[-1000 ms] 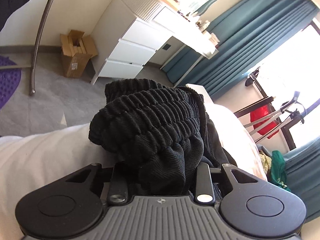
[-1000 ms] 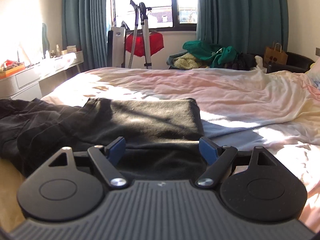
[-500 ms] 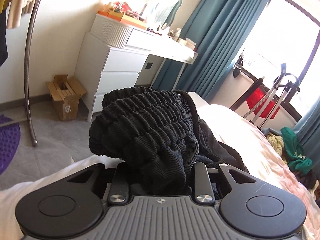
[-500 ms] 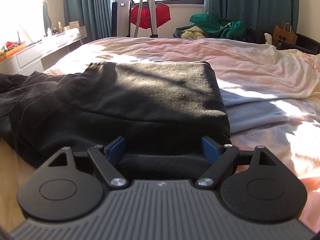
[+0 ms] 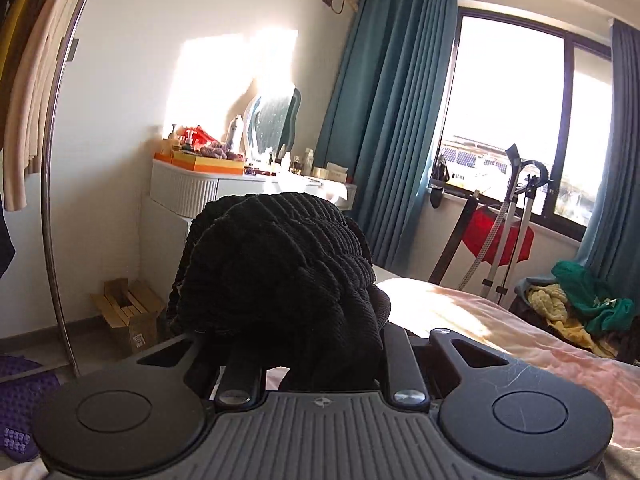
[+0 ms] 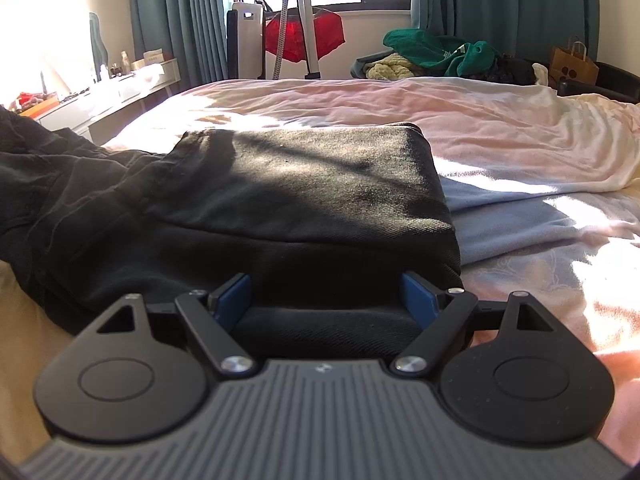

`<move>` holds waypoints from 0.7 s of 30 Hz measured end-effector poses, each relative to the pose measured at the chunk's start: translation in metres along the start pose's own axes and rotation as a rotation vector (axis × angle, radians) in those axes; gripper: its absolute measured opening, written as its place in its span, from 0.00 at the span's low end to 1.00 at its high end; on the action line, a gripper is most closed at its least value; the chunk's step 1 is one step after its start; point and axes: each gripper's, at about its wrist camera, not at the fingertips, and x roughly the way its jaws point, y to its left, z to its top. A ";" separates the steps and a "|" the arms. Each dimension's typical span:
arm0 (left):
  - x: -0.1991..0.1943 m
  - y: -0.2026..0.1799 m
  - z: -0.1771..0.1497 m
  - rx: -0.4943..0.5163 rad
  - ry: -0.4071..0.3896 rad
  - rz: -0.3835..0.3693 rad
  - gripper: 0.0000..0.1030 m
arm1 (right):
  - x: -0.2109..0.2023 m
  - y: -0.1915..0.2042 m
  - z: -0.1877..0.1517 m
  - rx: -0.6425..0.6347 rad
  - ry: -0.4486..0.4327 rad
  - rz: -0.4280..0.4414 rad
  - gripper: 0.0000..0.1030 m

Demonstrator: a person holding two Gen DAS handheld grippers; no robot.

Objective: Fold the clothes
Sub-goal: 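Grasp the black waistband with the left gripper and lift it up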

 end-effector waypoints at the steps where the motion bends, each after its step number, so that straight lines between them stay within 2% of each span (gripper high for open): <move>1: -0.010 -0.015 0.004 0.003 -0.034 0.000 0.19 | -0.001 -0.001 0.000 0.010 -0.002 0.000 0.80; 7: -0.063 -0.113 0.019 0.003 -0.181 -0.063 0.17 | -0.004 -0.005 0.002 0.047 -0.005 0.014 0.79; 12: -0.108 -0.208 0.004 0.058 -0.277 -0.164 0.17 | -0.016 -0.028 0.011 0.230 0.006 0.059 0.79; 15: -0.131 -0.257 -0.017 0.111 -0.308 -0.230 0.17 | -0.032 -0.055 0.017 0.396 -0.036 0.075 0.80; 21: -0.161 -0.351 -0.100 0.283 -0.304 -0.370 0.16 | -0.056 -0.124 0.017 0.598 -0.136 -0.079 0.80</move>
